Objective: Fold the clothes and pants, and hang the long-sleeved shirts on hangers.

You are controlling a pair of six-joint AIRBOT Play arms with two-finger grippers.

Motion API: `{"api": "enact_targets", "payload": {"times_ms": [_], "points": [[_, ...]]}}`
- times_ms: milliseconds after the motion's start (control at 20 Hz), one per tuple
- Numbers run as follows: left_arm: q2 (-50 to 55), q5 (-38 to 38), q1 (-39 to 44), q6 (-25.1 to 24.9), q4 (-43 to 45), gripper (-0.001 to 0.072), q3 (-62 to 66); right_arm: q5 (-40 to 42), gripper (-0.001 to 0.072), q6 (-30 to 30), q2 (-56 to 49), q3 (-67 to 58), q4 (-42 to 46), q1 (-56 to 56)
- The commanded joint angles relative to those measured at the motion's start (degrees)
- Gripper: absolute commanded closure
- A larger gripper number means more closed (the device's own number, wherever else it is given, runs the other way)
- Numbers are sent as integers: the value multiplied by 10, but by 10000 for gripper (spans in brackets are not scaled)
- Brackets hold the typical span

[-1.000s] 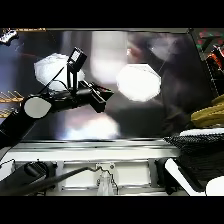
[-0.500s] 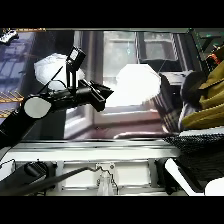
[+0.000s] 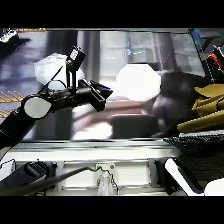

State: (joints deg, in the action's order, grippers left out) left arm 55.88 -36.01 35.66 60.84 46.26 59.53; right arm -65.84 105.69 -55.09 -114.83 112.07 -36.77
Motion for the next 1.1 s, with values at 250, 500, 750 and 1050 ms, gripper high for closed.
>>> {"api": "enact_targets", "payload": {"times_ms": [250, 500, 750, 1050], "points": [[0, 0, 0, 0, 2, 570, 0, -55, 684, 151, 14, 0, 204, -2], [1, 0, 0, 0, 3, 570, 0, -114, 682, 180, 12, 0, 200, -51], [0, 0, 0, 0, 3, 570, 0, -116, 510, 176, 13, 0, 189, -55], [0, 0, 0, 0, 2, 558, 0, -3, 286, 178, 31, 0, 191, -55]]}}
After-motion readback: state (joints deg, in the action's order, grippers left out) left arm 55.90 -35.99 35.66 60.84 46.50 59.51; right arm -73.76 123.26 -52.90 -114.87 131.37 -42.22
